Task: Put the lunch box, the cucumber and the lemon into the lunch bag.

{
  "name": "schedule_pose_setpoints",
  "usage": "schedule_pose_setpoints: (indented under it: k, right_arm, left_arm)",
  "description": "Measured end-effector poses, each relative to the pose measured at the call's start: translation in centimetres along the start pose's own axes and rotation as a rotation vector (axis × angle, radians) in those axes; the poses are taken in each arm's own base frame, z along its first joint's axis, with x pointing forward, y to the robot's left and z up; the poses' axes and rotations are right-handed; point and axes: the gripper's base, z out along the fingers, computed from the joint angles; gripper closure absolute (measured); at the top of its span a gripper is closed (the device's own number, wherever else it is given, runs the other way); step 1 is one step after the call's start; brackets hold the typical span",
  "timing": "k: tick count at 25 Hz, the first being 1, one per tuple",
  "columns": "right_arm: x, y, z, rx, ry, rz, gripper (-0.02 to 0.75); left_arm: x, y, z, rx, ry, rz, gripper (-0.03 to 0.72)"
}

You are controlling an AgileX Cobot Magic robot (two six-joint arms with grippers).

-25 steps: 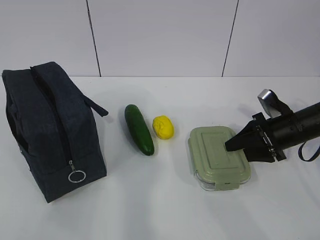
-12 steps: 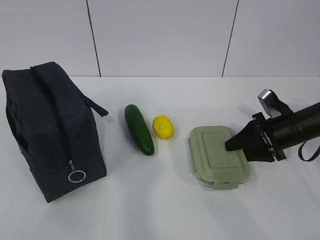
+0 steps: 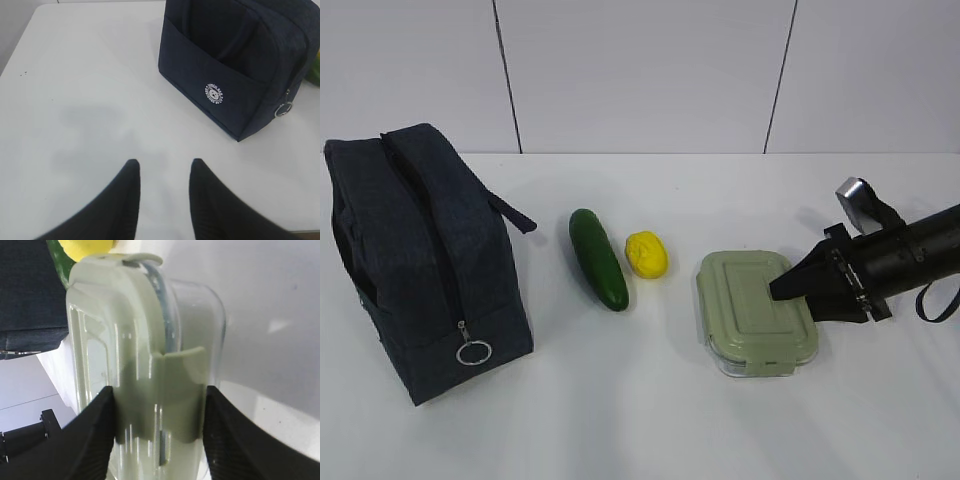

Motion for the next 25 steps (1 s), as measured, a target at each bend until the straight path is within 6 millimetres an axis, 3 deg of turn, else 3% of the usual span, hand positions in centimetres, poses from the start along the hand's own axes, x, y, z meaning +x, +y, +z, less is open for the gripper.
schedule_pose_setpoints:
  k: [25]
  right_arm:
    - [-0.06, -0.07, 0.06, -0.002, -0.008, 0.008, 0.353]
  left_arm:
    - [0.00, 0.00, 0.00, 0.000, 0.000, 0.000, 0.445]
